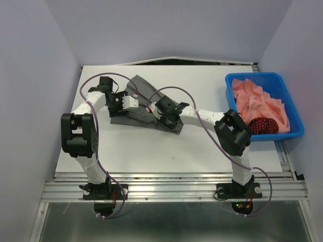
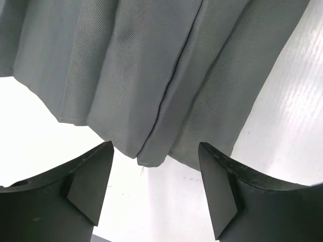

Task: Fold and stack the skirts
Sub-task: Fold the skirt

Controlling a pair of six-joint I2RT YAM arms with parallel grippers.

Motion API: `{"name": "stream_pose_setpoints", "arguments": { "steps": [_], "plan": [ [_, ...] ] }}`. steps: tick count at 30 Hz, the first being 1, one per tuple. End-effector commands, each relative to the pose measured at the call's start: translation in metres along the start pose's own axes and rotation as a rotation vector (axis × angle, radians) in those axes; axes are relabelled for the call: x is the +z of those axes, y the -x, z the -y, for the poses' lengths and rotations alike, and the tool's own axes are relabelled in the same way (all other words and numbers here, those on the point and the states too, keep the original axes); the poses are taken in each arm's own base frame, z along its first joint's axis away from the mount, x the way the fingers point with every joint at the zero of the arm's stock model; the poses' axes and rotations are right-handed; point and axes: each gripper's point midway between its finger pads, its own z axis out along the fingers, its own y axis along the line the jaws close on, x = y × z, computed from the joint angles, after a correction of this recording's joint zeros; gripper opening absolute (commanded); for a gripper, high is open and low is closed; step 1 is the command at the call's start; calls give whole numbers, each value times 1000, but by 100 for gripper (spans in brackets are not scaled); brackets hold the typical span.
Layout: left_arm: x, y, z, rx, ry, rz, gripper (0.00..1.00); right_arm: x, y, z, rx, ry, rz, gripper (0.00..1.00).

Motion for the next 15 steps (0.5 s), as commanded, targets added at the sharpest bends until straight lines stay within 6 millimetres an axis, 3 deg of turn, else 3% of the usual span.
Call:
{"name": "stream_pose_setpoints", "arguments": {
  "steps": [1,7,9,10,12,14,15],
  "plan": [
    [-1,9,-17,29,38,34,80,-8,6,-3,-17,0,35,1],
    [15,11,-15,62,15,30,79,-7,3,-3,-22,0,25,1],
    [18,11,-16,62,15,29,72,-7,2,-3,-24,-3,24,1],
    [19,10,-16,59,14,22,58,-7,1,-3,-26,-4,21,1],
    [16,9,-19,52,34,17,42,-7,0,-2,-24,-8,20,1],
    [7,8,-19,63,69,16,26,-7,-1,-1,-20,-14,17,1],
    [-4,12,-20,76,92,18,13,-6,-2,-1,-17,-18,14,1]
  ]
}}
